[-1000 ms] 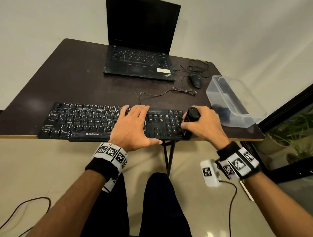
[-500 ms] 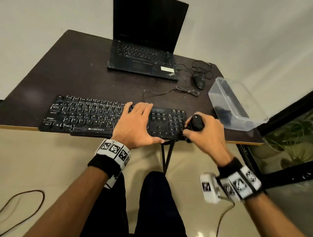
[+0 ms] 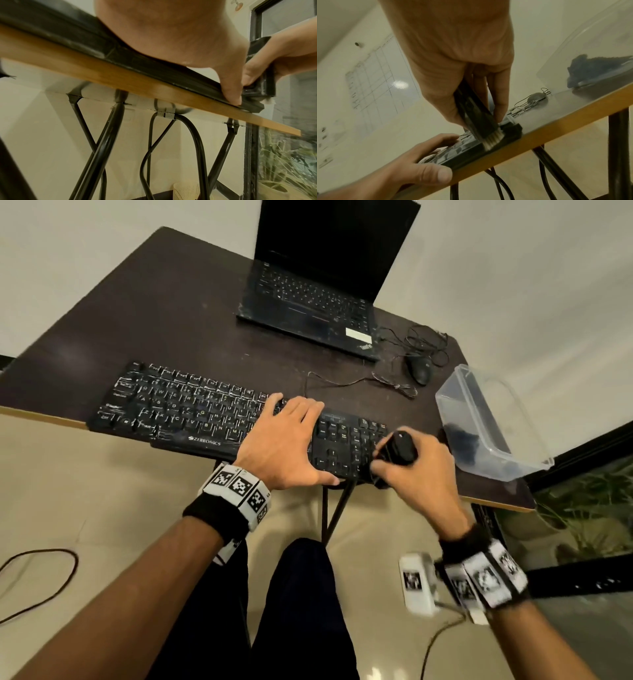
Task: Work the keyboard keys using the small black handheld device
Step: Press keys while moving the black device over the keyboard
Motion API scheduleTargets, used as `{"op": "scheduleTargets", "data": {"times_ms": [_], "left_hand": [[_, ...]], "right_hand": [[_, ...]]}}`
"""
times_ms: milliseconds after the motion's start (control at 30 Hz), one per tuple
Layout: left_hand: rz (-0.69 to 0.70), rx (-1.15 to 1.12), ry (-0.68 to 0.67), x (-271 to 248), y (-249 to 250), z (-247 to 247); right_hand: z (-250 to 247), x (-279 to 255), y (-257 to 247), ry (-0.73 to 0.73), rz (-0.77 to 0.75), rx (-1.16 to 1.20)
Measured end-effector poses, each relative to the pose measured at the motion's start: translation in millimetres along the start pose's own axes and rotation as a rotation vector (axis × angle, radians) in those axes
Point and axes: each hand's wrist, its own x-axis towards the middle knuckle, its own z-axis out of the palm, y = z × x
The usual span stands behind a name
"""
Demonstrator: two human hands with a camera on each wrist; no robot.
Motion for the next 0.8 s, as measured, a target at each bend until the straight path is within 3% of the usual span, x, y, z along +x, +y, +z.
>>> {"op": "scheduleTargets", "data": {"times_ms": [100, 233, 367, 633, 800], "left_hand": [[0.004, 0.020, 0.003, 1.4, -1.5, -4.4], [-0.019, 0.034, 0.011, 5.5, -7.6, -7.9], [0.015, 0.022, -0.006, 0.8, 2.5, -2.7], [0.005, 0.019, -0.019, 0.8, 2.1, 0.0], [0.016, 0.029, -0.013, -0.7, 2.4, -1.6]], "right_hand": [[4.8, 1.6, -3.3, 0.046, -0.023, 0.047], [19.1, 78.8, -19.2, 0.124, -0.008, 0.023], [21.0, 110.1, -7.1, 0.138, 0.086, 0.032], [4.0, 33.1, 9.7, -0.029, 0.056, 0.041], [14.0, 81.7, -12.8, 0.046, 0.054, 0.009]]}}
